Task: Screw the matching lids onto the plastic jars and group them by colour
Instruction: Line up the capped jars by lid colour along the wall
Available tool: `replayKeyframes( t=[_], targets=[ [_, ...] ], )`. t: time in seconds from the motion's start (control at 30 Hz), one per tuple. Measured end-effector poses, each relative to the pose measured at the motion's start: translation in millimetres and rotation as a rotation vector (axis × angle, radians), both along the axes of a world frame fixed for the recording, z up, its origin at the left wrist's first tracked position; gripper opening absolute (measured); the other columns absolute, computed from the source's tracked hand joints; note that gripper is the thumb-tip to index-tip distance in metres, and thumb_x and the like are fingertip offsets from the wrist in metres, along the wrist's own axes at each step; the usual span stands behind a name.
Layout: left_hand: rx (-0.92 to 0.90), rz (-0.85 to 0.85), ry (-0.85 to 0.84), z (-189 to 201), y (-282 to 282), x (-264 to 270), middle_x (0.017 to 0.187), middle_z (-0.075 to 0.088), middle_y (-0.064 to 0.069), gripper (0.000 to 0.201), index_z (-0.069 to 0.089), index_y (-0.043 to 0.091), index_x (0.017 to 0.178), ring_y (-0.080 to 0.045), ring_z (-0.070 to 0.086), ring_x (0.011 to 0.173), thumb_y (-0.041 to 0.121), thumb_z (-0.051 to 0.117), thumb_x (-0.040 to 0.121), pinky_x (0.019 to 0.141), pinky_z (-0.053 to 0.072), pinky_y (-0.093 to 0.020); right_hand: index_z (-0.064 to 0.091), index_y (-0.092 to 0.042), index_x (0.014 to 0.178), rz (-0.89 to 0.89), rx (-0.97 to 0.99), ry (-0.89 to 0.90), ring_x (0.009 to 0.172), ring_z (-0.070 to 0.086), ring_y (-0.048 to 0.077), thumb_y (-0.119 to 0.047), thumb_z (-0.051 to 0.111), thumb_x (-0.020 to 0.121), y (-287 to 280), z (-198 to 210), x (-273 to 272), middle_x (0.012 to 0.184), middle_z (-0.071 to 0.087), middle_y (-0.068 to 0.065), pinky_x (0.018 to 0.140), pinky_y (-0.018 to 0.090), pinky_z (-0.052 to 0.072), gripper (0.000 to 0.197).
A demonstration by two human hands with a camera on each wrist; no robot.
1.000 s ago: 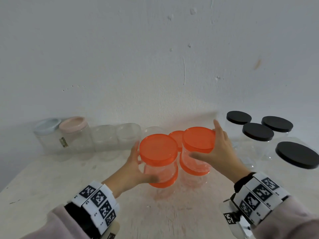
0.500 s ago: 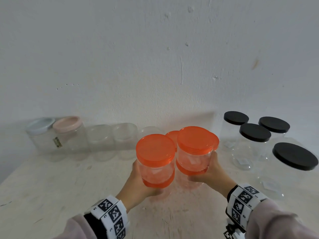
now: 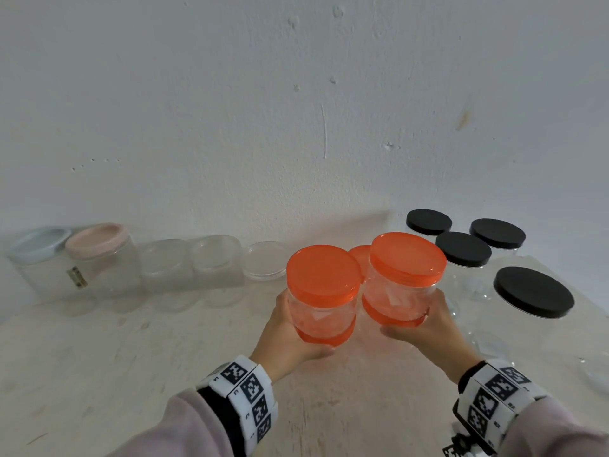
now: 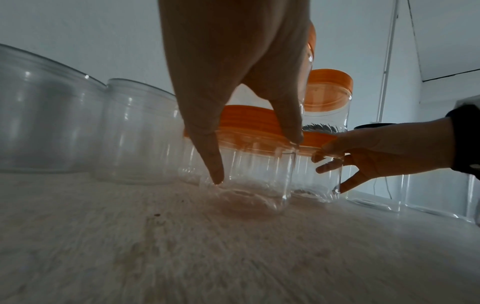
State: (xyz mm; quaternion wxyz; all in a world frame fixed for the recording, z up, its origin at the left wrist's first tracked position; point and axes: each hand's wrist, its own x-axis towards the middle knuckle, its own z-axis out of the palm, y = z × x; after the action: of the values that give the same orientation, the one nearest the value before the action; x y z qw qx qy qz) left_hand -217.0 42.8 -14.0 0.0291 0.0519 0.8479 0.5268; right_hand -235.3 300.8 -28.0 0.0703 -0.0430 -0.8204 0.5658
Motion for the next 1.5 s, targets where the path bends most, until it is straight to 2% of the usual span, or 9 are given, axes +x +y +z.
replayKeyframes(
  t=[0.2, 0.4, 0.57, 0.63, 0.77, 1.0, 1.17, 1.3, 1.5],
  targets=[
    [-0.006, -0.017, 0.002, -4.7, 11.8, -10.6, 0.138, 0.041, 0.008, 0.115, 0.018, 0.029, 0.143, -0.012, 0.046, 0.125, 0.033, 0.092, 0.056, 0.106, 0.043, -0.037, 0.030, -0.026, 0.129, -0.020, 0.020, -0.036, 0.096, 0.048, 0.004, -0.021, 0.095, 0.050, 9.9, -6.1, 2.1, 0.114, 0.046, -0.009, 0.068, 0.017, 0.040, 0.103],
    [-0.224, -0.146, 0.024, 3.7, -13.0, -13.2, 0.129, 0.039, 0.026, 0.095, 0.025, 0.045, 0.135, 0.011, 0.042, 0.117, 0.043, 0.086, 0.062, 0.090, 0.043, -0.012, 0.029, -0.031, 0.122, -0.019, 0.015, -0.030, 0.091, 0.047, -0.004, -0.020, 0.095, 0.050, 7.1, -8.8, 2.6, 0.106, 0.043, -0.021, 0.065, 0.013, 0.037, 0.098],
    [-0.409, 0.081, 0.293, 30.5, -59.8, -36.2, 0.105, 0.054, 0.015, 0.059, 0.049, 0.022, 0.130, 0.000, 0.052, 0.095, 0.019, 0.076, 0.078, 0.072, 0.040, -0.013, 0.031, -0.027, 0.128, -0.021, 0.043, -0.033, 0.091, 0.046, -0.001, -0.020, 0.095, 0.051, 8.2, -12.1, 3.4, 0.105, 0.040, -0.021, 0.067, 0.013, 0.036, 0.101],
    [-0.396, 0.184, 0.408, 42.2, -69.1, -51.7, 0.108, 0.056, 0.010, 0.055, 0.051, 0.018, 0.128, -0.001, 0.051, 0.095, 0.021, 0.075, 0.080, 0.079, 0.040, -0.015, 0.032, -0.023, 0.132, -0.022, 0.053, -0.035, 0.095, 0.046, 0.003, -0.019, 0.094, 0.051, 8.0, -12.0, 3.6, 0.109, 0.041, -0.017, 0.070, 0.017, 0.039, 0.102],
    [-0.565, 0.162, 0.300, 54.0, -73.4, -85.2, 0.143, 0.041, -0.006, 0.079, 0.036, 0.011, 0.143, -0.022, 0.035, 0.134, 0.040, 0.074, 0.079, 0.110, 0.030, -0.034, 0.033, -0.025, 0.130, -0.009, 0.061, -0.014, 0.103, 0.047, 0.010, -0.017, 0.094, 0.052, 7.4, -11.5, 5.0, 0.114, 0.043, -0.012, 0.075, 0.020, 0.041, 0.100],
    [-0.997, 0.071, 0.064, 55.6, -71.6, -111.6, 0.156, 0.024, -0.011, 0.109, 0.015, 0.011, 0.151, -0.029, 0.014, 0.146, 0.075, 0.056, 0.073, 0.118, 0.014, -0.042, 0.029, -0.022, 0.137, 0.007, 0.064, -0.050, 0.109, 0.043, 0.014, -0.020, 0.093, 0.056, 8.0, -14.0, 5.6, 0.125, 0.040, -0.004, 0.088, 0.028, 0.040, 0.103],
    [-0.942, 0.109, 0.072, 50.7, -68.9, -115.0, 0.145, 0.041, -0.011, 0.108, 0.030, 0.007, 0.145, -0.027, 0.034, 0.134, 0.077, 0.060, 0.068, 0.111, 0.026, -0.039, 0.027, -0.026, 0.136, 0.009, 0.064, -0.043, 0.111, 0.041, 0.014, -0.022, 0.093, 0.056, 9.7, -18.8, 4.3, 0.124, 0.038, -0.006, 0.090, 0.030, 0.038, 0.104],
    [-0.718, 0.130, 0.101, 51.3, -72.0, -107.2, 0.150, 0.033, -0.008, 0.114, 0.025, 0.009, 0.148, -0.024, 0.027, 0.139, 0.071, 0.069, 0.064, 0.113, 0.027, -0.039, 0.026, -0.032, 0.133, 0.009, 0.082, -0.043, 0.112, 0.040, 0.013, -0.030, 0.092, 0.053, 11.8, -21.2, 2.7, 0.123, 0.037, -0.008, 0.093, 0.031, 0.038, 0.104],
    [-0.389, 0.200, 0.232, 103.2, -96.0, -87.7, 0.144, 0.038, -0.001, 0.120, 0.037, 0.014, 0.143, -0.016, 0.038, 0.130, 0.081, 0.068, 0.048, 0.099, 0.032, -0.028, 0.024, -0.027, 0.140, -0.017, 0.086, -0.080, 0.114, 0.038, 0.014, -0.043, 0.087, 0.041, 11.2, -20.8, 1.1, 0.124, 0.033, -0.010, 0.101, 0.044, 0.040, 0.118]
  ],
)
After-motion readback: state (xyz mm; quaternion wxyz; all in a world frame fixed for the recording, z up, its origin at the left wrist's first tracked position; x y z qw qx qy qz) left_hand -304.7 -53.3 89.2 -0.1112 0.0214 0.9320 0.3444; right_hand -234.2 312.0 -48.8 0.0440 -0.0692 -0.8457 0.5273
